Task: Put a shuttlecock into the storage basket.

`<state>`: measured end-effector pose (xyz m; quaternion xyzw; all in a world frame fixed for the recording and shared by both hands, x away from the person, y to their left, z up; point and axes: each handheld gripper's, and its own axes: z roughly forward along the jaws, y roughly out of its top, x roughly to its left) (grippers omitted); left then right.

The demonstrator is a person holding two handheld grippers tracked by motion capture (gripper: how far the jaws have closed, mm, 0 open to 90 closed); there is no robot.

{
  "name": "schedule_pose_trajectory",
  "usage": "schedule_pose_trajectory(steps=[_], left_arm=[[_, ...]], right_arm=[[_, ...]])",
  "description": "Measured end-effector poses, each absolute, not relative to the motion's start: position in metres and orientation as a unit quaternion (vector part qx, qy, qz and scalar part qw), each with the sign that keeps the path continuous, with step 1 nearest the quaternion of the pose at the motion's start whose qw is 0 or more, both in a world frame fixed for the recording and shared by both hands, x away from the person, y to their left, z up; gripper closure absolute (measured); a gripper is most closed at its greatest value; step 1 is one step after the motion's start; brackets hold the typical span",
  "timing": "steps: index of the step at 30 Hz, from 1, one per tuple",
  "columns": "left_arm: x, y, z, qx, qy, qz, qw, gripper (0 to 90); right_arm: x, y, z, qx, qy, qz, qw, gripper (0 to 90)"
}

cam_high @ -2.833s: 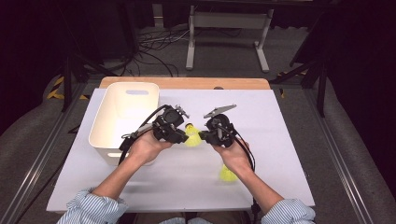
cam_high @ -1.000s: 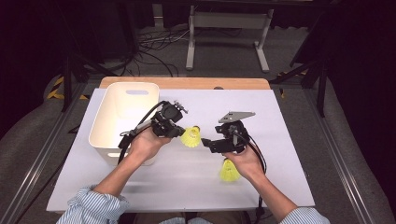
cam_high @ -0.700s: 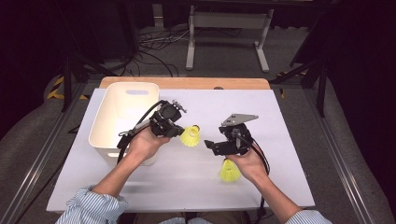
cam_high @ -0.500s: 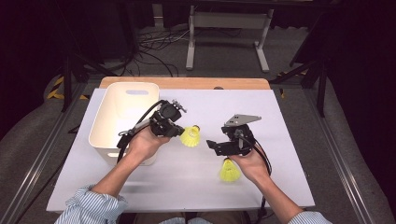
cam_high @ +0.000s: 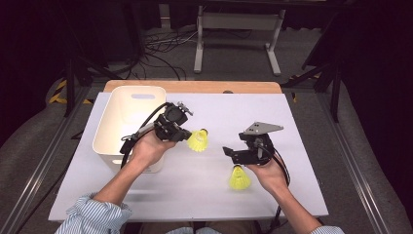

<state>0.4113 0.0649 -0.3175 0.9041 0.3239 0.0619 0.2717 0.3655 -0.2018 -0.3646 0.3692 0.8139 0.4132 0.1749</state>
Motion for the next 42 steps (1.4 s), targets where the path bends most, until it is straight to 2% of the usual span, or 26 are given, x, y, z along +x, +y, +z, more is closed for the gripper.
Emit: schedule_pose_trajectory(steps=[42], left_arm=[[0.411,0.079,-0.306,0.897,0.332,0.072,0.282,89.9]], right_arm=[[0.341,-0.262,-0.385,0.422,0.769,0.436,0.201,20.8]])
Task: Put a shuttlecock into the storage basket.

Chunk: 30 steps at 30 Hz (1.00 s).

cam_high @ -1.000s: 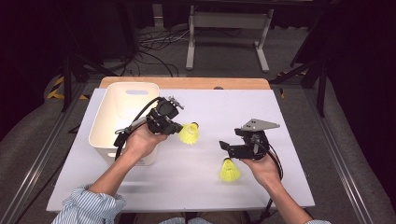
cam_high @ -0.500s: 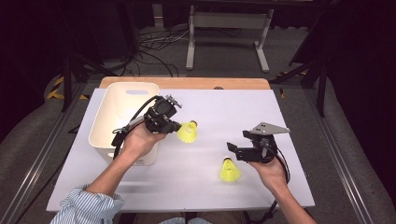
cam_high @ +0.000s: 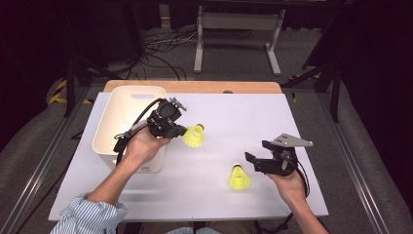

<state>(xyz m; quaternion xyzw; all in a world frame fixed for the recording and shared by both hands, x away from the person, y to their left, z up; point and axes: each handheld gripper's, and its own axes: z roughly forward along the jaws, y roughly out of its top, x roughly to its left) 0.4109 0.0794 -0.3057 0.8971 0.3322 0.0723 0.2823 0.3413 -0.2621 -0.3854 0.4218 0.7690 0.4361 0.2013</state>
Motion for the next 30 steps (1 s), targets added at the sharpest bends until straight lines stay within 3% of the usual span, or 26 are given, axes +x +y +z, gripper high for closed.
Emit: schedule_pose_trajectory(steps=[30], left_arm=[[0.411,0.096,-0.298,0.887,0.346,0.074,0.296,89.8]], right_arm=[[0.319,-0.292,-0.415,0.451,0.748,0.437,0.215,18.2]])
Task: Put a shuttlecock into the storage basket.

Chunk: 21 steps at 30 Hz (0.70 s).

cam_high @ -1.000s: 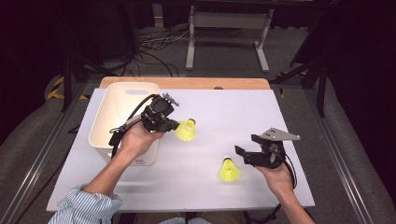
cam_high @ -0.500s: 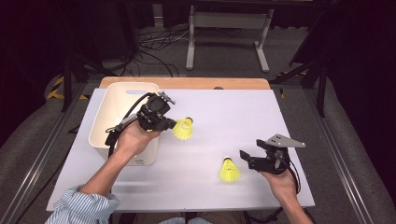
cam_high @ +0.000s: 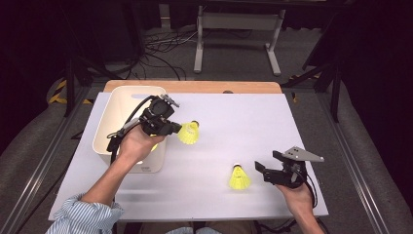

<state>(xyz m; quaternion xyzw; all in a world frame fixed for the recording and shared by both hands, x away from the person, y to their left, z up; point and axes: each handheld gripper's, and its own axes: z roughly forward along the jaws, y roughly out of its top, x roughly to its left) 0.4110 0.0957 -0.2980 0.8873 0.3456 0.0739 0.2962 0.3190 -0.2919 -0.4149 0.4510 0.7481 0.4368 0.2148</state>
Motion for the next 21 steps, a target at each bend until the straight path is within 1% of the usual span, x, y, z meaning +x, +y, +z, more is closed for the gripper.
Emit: schedule_pose_trajectory(steps=[8,12,21], left_arm=[[0.412,0.1,-0.295,0.884,0.351,0.075,0.301,89.8],[0.412,0.103,-0.293,0.886,0.351,0.083,0.291,89.8],[0.412,0.115,-0.284,0.875,0.363,0.086,0.307,89.8]], right_arm=[[0.311,-0.302,-0.426,0.463,0.737,0.439,0.222,17.0],[0.307,-0.305,-0.431,0.469,0.732,0.442,0.222,16.5],[0.299,-0.312,-0.444,0.476,0.725,0.442,0.229,15.2]])
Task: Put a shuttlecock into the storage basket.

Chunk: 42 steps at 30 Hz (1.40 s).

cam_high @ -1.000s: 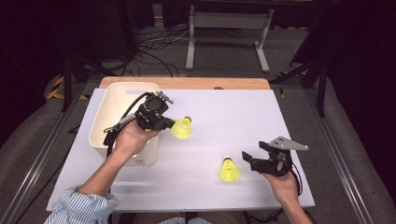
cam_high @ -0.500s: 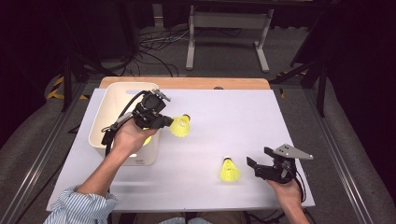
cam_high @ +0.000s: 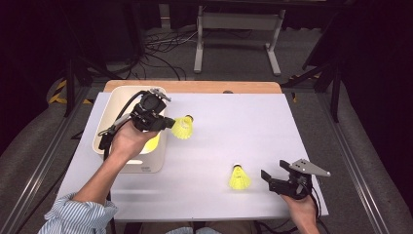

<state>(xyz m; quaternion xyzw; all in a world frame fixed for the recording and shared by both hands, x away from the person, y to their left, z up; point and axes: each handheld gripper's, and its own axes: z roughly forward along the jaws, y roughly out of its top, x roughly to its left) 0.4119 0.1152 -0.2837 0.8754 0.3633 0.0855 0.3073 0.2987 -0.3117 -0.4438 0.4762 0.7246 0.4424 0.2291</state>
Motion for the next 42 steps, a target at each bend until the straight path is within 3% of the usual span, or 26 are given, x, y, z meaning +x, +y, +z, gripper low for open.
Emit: schedule_pose_trajectory(steps=[42], left_arm=[[0.418,0.158,-0.271,0.833,0.422,0.108,0.342,89.7]], right_arm=[[0.291,-0.314,-0.455,0.48,0.722,0.439,0.237,14.3]])
